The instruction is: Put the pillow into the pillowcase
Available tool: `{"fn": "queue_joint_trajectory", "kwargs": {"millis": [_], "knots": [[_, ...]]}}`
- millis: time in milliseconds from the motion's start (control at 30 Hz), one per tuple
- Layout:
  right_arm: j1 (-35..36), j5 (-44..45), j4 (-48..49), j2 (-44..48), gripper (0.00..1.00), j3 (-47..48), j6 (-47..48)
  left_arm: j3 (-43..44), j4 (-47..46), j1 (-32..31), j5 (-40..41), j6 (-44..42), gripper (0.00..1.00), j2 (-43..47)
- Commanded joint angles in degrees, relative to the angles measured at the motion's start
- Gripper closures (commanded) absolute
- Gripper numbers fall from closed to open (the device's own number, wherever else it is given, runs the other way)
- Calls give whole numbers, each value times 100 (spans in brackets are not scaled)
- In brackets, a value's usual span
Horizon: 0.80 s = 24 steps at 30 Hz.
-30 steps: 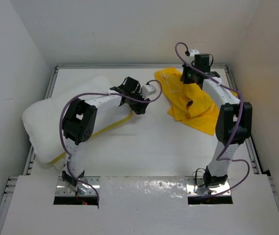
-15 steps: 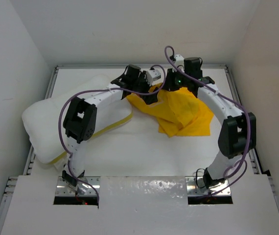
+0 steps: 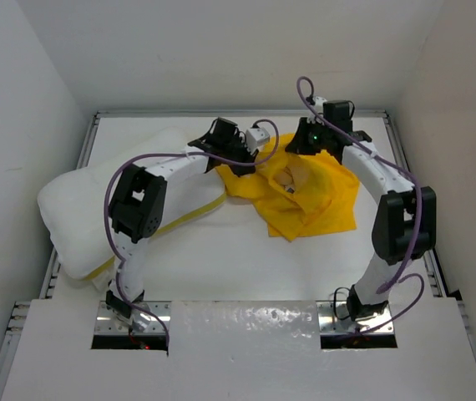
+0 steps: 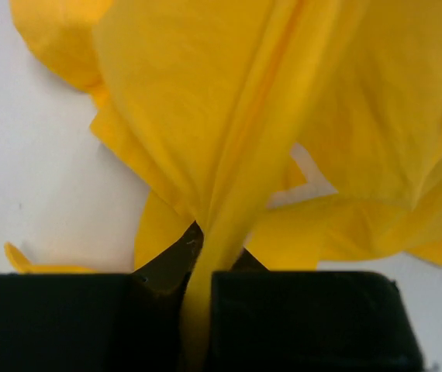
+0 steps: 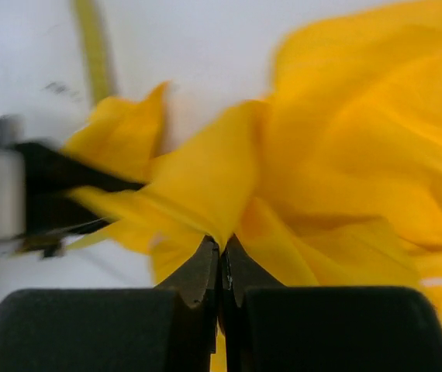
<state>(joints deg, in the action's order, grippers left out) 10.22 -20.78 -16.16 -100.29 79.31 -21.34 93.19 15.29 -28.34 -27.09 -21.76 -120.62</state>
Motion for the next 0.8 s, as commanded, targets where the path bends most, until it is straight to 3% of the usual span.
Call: {"fn": "queue_joint_trajectory", "kwargs": {"millis": [0, 133, 233, 300, 333, 467, 567, 600, 700, 767], "knots": [[-765, 1030, 236, -183, 100, 76, -589, -388, 756, 329, 494, -793, 100, 486], [-934, 1409, 430, -482, 100, 479, -468, -565, 950, 329, 635, -1391, 100, 557], [-925, 1200, 281, -745, 100, 865, -432, -504, 1002, 329, 513, -1559, 100, 557], [-890, 1050, 324, -755, 100, 841, -476, -337, 1203, 320, 355, -1717, 84, 557], [-881, 1014, 481, -659, 100, 649, -476, -275, 1292, 320, 223, -1813, 63, 557], [-794, 333, 799, -369, 100, 208, -205, 94, 1705, 320, -7, -2061, 57, 566], [-470, -284, 519, -159, 62, 181, 1362, 156, 1784, 320, 98, -2052, 54, 574], [-355, -365, 239, -123, 39, 199, 1718, 156, 1837, 320, 168, -2069, 47, 574], [14, -384, -61, -69, 20, 225, 2765, 173, 1925, 320, 283, -2087, 36, 601], [173, -331, -141, -200, 18, 287, 3056, 173, 1890, 320, 318, -2008, 32, 636]]}}
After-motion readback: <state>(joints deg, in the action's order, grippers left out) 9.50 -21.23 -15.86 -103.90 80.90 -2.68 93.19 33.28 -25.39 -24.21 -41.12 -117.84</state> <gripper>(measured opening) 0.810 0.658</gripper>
